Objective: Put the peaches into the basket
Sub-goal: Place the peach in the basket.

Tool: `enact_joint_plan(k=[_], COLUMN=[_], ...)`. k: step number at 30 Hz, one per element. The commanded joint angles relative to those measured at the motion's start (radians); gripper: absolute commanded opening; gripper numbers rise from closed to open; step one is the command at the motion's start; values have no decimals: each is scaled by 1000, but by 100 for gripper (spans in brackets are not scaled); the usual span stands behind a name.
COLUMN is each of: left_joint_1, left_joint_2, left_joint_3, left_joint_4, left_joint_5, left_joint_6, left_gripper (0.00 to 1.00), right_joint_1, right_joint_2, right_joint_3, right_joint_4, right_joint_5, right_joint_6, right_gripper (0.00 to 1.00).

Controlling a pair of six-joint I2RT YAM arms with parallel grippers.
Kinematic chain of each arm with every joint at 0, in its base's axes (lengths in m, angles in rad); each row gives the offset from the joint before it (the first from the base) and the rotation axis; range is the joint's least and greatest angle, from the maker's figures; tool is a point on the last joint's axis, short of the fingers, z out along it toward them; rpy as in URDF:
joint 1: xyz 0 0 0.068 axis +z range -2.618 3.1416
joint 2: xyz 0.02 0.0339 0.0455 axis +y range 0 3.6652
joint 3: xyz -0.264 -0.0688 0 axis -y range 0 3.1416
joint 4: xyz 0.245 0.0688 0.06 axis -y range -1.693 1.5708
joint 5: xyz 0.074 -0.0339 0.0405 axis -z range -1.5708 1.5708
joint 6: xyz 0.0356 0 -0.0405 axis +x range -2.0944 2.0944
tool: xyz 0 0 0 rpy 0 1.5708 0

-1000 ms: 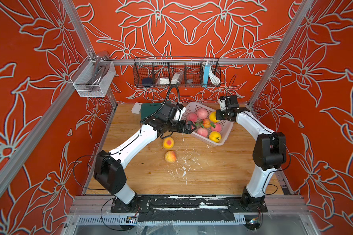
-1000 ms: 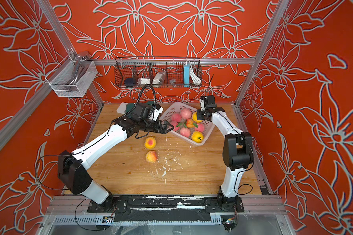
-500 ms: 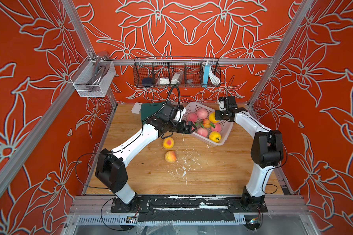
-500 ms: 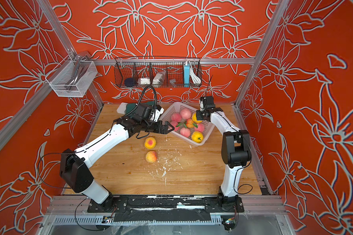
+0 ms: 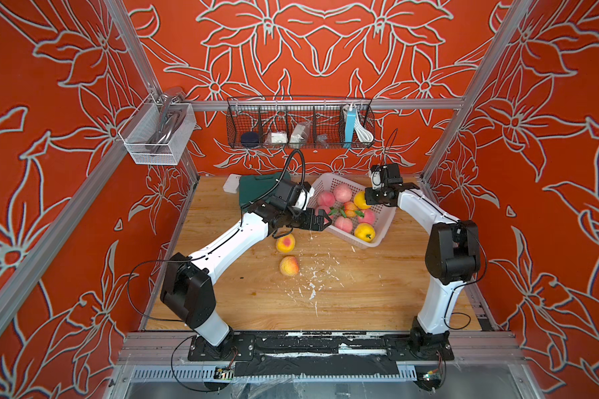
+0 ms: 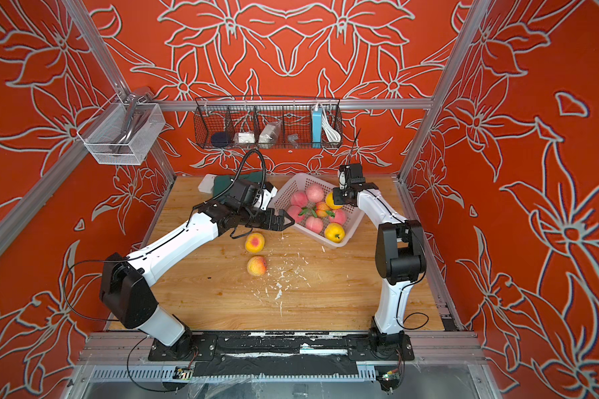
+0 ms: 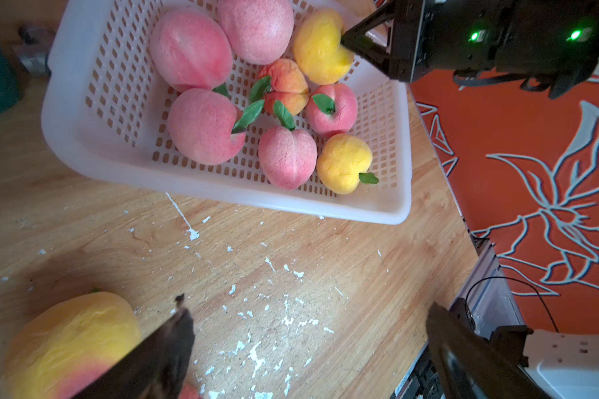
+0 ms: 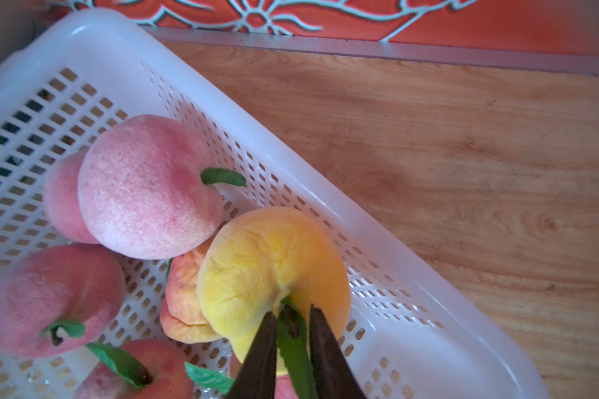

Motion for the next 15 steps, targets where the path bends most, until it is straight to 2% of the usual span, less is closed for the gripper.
enact_joint_plan(k=[1,10,15], left_joint_1=[-3,-4,-3], left_joint_2=[-71,-330,-468], left_joint_3=[-43,-250,-330], left_joint_4=[-19,-124,-184], left_joint_5=[-25,-143,-170], left_joint_6=[13,31,22], left_gripper=[99,99,99], right_joint_1=[-4,6,66], right_joint_2=[-58,-214,-344], right_joint_3=[-8,-98,-198], right_joint_4=[-19,-36,-66], right_joint_5=[-10,-28,-2], right_joint_6=[-8,-3,-15], right_gripper=[36,67,77])
